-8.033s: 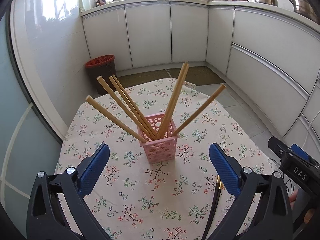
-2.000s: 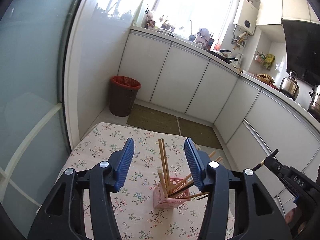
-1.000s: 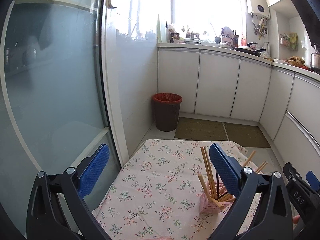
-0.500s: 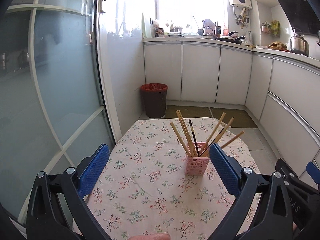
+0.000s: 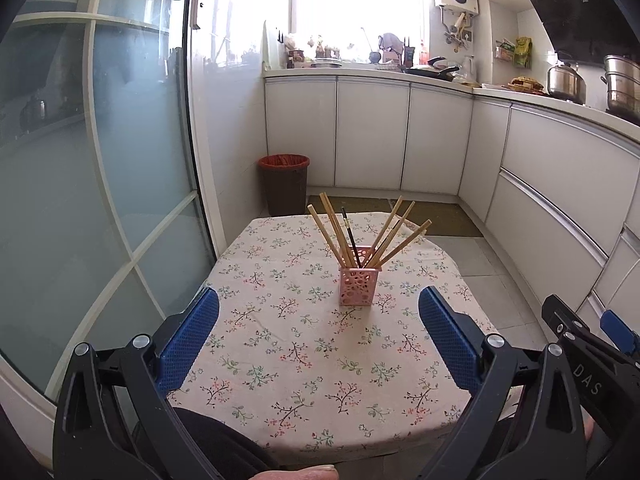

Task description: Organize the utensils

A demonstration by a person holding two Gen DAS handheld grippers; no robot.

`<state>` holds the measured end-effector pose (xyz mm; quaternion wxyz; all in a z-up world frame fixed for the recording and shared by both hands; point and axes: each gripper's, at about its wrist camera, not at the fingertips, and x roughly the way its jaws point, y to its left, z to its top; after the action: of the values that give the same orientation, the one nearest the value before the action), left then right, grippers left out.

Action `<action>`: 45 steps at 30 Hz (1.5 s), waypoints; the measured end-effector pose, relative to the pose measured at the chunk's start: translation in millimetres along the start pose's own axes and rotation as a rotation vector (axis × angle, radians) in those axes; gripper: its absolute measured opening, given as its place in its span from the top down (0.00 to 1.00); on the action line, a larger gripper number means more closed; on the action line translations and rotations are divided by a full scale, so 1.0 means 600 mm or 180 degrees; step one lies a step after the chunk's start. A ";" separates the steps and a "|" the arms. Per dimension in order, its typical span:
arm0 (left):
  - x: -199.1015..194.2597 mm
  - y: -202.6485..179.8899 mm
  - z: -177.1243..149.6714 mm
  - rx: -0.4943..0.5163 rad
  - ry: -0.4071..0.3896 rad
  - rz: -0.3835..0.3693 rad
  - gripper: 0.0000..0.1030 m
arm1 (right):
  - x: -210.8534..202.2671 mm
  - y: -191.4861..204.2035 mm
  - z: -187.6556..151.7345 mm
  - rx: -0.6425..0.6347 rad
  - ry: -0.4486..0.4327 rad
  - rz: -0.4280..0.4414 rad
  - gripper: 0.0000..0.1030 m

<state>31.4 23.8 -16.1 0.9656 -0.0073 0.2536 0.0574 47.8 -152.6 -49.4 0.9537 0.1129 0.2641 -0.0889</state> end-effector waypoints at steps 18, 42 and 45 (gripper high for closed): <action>-0.001 -0.013 -0.011 0.0070 0.0050 -0.0013 0.07 | -0.019 0.004 -0.008 -0.0032 -0.0051 0.0032 0.07; -0.002 -0.012 -0.013 0.0081 0.0068 -0.0004 0.07 | -0.012 0.005 -0.012 -0.0017 0.0010 0.0004 0.07; -0.001 -0.012 -0.014 0.0085 0.0073 -0.0008 0.07 | -0.012 0.005 -0.013 -0.0014 0.0021 0.0008 0.07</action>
<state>27.5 16.1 -23.0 0.9627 0.0045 0.2653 0.0527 38.6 -147.1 -51.8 0.9532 0.1115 0.2673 -0.0868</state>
